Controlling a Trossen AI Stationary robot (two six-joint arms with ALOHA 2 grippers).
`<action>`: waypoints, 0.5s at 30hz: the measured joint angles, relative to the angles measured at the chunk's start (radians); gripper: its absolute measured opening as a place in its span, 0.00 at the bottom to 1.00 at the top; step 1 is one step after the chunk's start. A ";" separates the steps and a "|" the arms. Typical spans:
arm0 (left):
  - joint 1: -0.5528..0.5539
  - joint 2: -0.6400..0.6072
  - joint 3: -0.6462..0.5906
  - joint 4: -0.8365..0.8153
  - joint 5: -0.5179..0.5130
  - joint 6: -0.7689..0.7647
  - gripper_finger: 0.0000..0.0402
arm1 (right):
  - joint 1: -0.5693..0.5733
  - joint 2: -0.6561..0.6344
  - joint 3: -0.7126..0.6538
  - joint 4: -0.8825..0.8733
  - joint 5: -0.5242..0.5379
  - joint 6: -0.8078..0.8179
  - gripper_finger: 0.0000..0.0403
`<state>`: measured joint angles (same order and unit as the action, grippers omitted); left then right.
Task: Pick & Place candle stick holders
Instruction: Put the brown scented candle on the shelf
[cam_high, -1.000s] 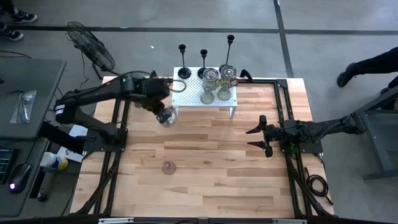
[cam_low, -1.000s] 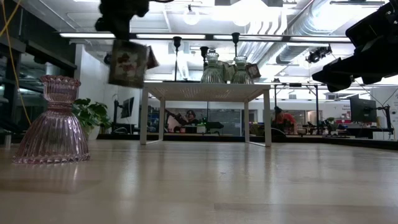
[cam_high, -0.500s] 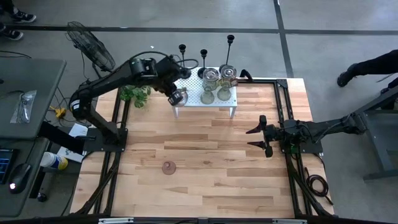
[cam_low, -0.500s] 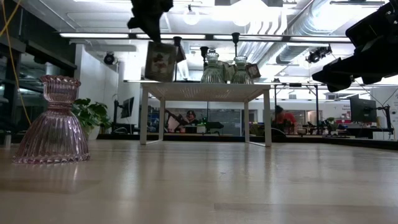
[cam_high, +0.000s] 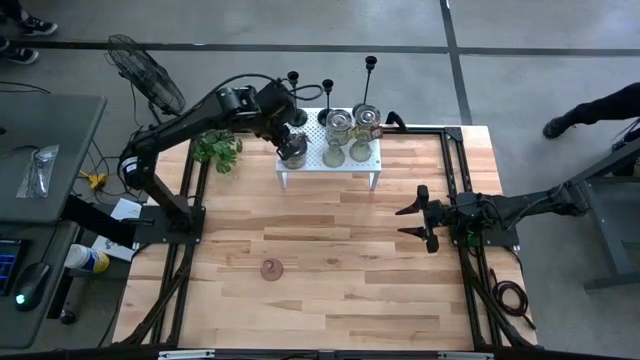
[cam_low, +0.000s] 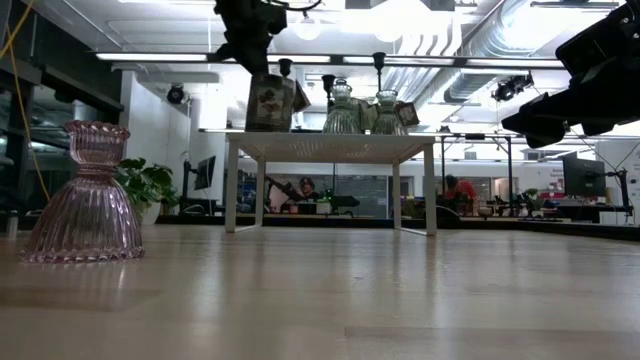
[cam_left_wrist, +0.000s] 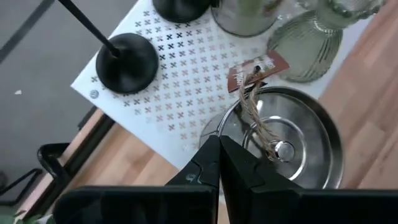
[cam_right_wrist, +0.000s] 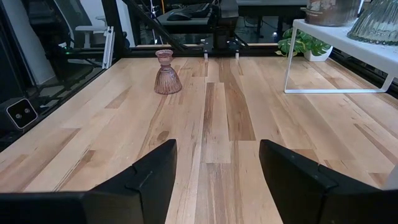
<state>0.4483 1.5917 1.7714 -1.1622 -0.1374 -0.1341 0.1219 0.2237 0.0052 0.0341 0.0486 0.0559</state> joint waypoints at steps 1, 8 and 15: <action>0.007 0.001 0.000 0.002 0.000 0.005 0.00 | 0.000 0.000 0.000 0.000 0.000 0.000 0.55; 0.022 0.016 -0.002 0.049 -0.001 0.040 0.00 | 0.000 0.000 0.000 0.000 0.000 0.000 0.55; 0.036 0.047 -0.002 0.110 -0.007 0.079 0.00 | 0.000 0.000 0.000 0.000 0.000 0.000 0.55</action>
<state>0.4843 1.6391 1.7695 -1.0524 -0.1445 -0.0552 0.1219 0.2236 0.0051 0.0341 0.0486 0.0559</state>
